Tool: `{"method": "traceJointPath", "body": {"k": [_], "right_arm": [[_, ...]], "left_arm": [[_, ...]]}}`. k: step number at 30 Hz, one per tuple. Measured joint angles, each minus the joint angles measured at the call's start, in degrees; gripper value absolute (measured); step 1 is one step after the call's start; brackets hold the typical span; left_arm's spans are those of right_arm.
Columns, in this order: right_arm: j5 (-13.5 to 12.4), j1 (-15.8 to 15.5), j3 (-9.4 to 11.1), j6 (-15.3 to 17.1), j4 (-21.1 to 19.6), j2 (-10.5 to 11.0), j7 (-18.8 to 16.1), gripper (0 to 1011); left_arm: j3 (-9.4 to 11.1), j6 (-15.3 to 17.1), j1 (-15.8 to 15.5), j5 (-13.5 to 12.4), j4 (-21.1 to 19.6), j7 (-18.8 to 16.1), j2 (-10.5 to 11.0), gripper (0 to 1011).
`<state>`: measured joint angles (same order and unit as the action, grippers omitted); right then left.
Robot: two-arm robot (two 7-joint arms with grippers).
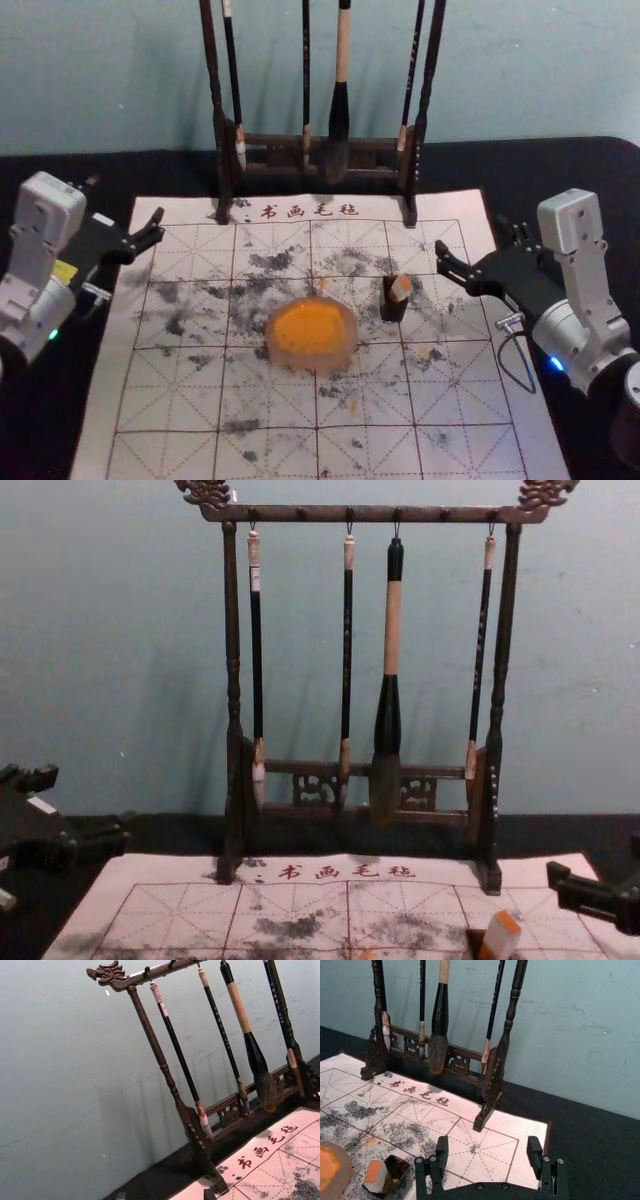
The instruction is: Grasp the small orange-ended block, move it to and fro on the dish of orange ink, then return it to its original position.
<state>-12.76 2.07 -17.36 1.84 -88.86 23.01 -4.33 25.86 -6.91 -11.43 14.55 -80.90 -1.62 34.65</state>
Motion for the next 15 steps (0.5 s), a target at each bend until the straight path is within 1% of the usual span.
{"method": "traceJointPath", "body": {"k": [15], "right_arm": [[-0.38, -0.08, 0.07, 0.08, -0.30, 0.10, -0.11, 1000]], "left_arm": [[0.00, 0.00, 0.00, 0.00, 0.00, 0.00, 0.00, 1001]]}}
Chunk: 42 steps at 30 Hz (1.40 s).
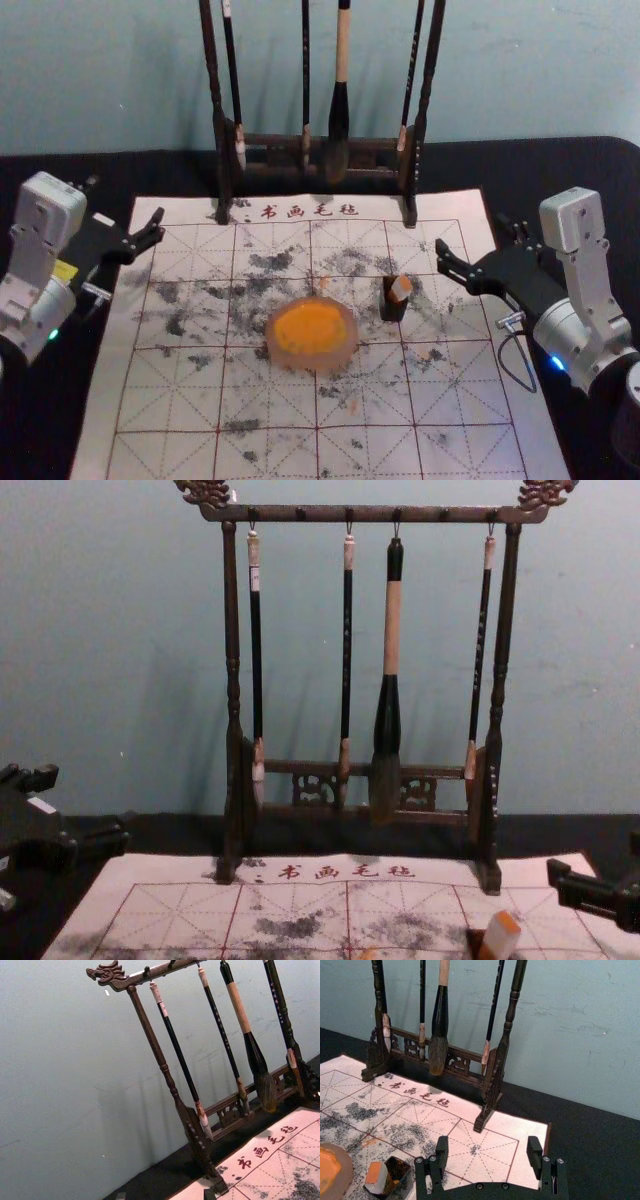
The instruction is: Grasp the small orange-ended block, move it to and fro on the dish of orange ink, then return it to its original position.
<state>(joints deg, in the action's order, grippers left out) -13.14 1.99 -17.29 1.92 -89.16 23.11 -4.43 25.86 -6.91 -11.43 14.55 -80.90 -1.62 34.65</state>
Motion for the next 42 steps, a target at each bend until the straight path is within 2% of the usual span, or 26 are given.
{"method": "traceJointPath", "body": {"k": [42], "right_arm": [[-0.14, -0.01, 0.01, 0.07, -0.10, 0.04, -0.04, 1000]], "left_arm": [[0.00, 0.00, 0.00, 0.00, 0.00, 0.00, 0.00, 1001]]}}
